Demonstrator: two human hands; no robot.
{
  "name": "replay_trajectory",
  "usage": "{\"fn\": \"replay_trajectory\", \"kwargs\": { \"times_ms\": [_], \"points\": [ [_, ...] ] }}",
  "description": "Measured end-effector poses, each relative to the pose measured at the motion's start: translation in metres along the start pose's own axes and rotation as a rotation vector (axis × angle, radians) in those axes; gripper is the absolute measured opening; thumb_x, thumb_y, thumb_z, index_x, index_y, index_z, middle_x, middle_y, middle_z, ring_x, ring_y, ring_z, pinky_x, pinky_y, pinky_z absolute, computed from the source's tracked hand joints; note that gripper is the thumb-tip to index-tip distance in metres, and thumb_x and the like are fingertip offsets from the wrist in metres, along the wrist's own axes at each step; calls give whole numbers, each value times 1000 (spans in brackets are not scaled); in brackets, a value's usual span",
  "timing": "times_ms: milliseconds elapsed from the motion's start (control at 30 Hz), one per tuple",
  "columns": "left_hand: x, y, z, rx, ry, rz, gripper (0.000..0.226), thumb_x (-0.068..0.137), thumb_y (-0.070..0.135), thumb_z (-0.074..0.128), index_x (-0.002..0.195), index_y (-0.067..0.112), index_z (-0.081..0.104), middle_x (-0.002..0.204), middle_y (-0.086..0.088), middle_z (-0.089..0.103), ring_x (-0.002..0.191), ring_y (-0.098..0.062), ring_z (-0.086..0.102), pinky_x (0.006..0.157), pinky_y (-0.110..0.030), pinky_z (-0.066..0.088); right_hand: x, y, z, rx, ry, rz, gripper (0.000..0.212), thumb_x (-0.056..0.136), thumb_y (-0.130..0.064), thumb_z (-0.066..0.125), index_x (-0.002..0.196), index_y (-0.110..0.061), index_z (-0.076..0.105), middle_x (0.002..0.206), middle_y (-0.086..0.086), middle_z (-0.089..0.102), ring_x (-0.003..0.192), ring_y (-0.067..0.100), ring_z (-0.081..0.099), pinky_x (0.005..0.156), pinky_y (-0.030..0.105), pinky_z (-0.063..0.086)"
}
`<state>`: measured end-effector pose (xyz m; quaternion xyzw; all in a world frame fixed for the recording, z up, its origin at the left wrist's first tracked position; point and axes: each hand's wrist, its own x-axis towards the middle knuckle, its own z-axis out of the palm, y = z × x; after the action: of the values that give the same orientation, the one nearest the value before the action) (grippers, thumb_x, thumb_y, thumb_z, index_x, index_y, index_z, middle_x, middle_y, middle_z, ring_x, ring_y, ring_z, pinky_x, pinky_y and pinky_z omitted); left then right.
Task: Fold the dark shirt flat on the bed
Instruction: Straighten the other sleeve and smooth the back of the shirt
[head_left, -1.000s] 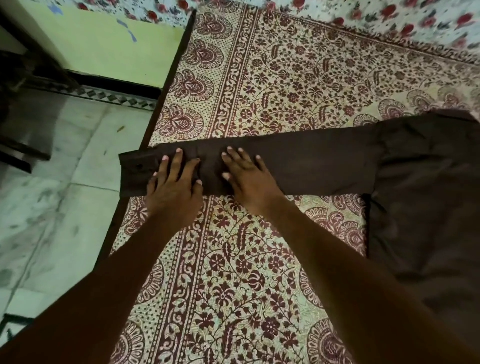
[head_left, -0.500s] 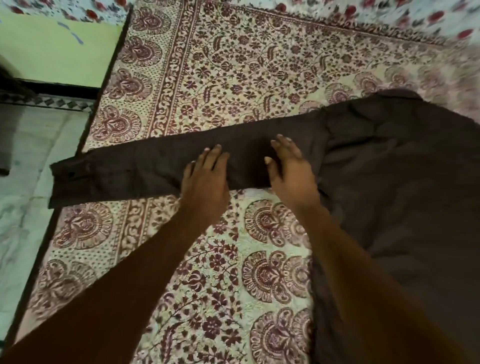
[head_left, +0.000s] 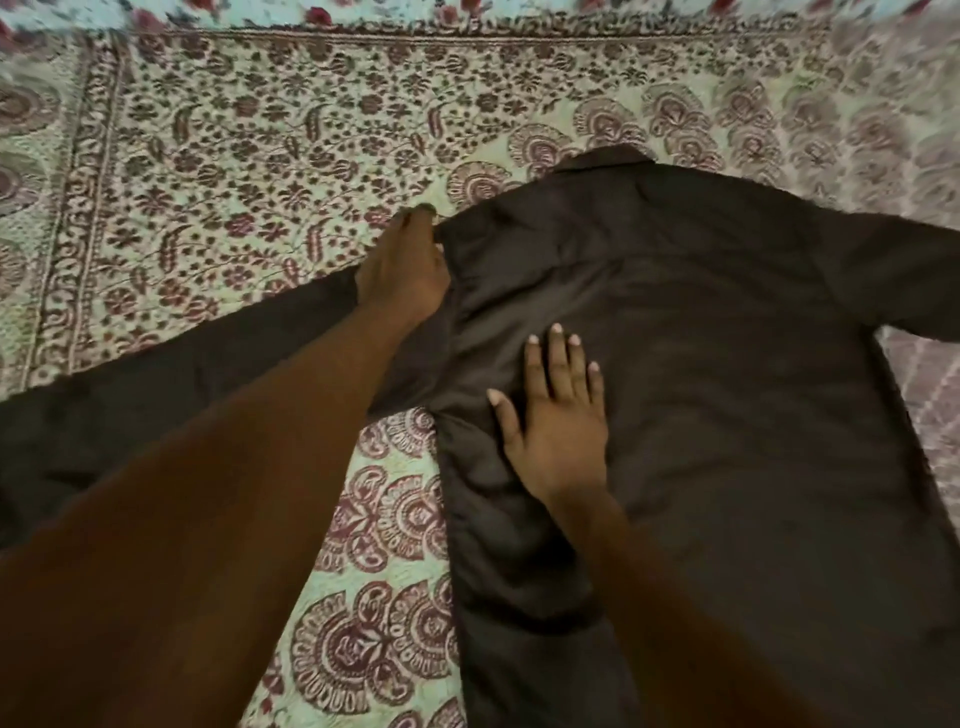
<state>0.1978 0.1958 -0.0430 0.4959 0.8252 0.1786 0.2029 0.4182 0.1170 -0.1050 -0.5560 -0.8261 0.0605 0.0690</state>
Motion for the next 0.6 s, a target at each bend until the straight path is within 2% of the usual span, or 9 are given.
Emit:
{"fn": "replay_trajectory", "kwargs": {
  "times_ms": [67, 200, 333, 400, 467, 533, 600],
  "points": [
    [22, 5, 7, 44, -30, -37, 53, 104, 32, 57, 154, 18, 41, 159, -14, 42, 144, -37, 43, 114, -52, 40, 0, 2, 0, 2, 17, 16, 75, 105, -62, 30, 162, -13, 32, 172, 13, 20, 160, 32, 17, 128, 52, 17],
    [50, 4, 10, 89, 71, -40, 33, 101, 23, 60, 131, 10, 61, 141, -23, 54, 132, -43, 51, 105, -52, 45, -1, 1, -1, 20, 19, 25, 74, 105, -61, 33, 162, -15, 32, 173, 12, 18, 160, 31, 14, 128, 51, 17],
    [47, 9, 16, 156, 80, -33, 35, 98, 13, 60, 132, 5, 57, 143, -25, 49, 127, -48, 53, 100, -58, 49, 0, 1, -2, 28, 12, 28, 73, 105, -60, 34, 162, -15, 32, 173, 12, 17, 161, 30, 13, 128, 51, 17],
    [29, 19, 24, 242, 187, 44, 41, 96, 12, 59, 136, 7, 52, 150, -24, 42, 129, -47, 50, 99, -57, 47, 0, 1, -2, 28, 10, 27, 72, 105, -59, 33, 162, -15, 32, 173, 12, 17, 161, 30, 13, 128, 51, 17],
    [4, 28, 32, 251, 247, 209, 39, 97, 22, 55, 135, 12, 54, 151, -21, 45, 131, -43, 50, 101, -55, 45, 0, 2, -2, 30, 3, 23, 67, 107, -53, 32, 162, -15, 32, 173, 12, 17, 161, 30, 13, 128, 51, 17],
    [-16, 21, 42, 296, 108, 403, 48, 100, 38, 44, 144, 20, 52, 157, -11, 45, 139, -36, 47, 106, -53, 40, 1, 3, -1, 40, 10, 23, 60, 107, -43, 33, 162, -16, 34, 173, 11, 19, 161, 28, 14, 128, 51, 20],
    [-25, -1, 50, 415, -37, 453, 60, 103, 54, 30, 159, 34, 35, 171, -1, 29, 154, -28, 32, 116, -56, 31, 1, 5, 0, 47, 19, 21, 58, 106, -35, 33, 161, -17, 34, 172, 10, 20, 161, 26, 15, 128, 50, 21]
  ]
}}
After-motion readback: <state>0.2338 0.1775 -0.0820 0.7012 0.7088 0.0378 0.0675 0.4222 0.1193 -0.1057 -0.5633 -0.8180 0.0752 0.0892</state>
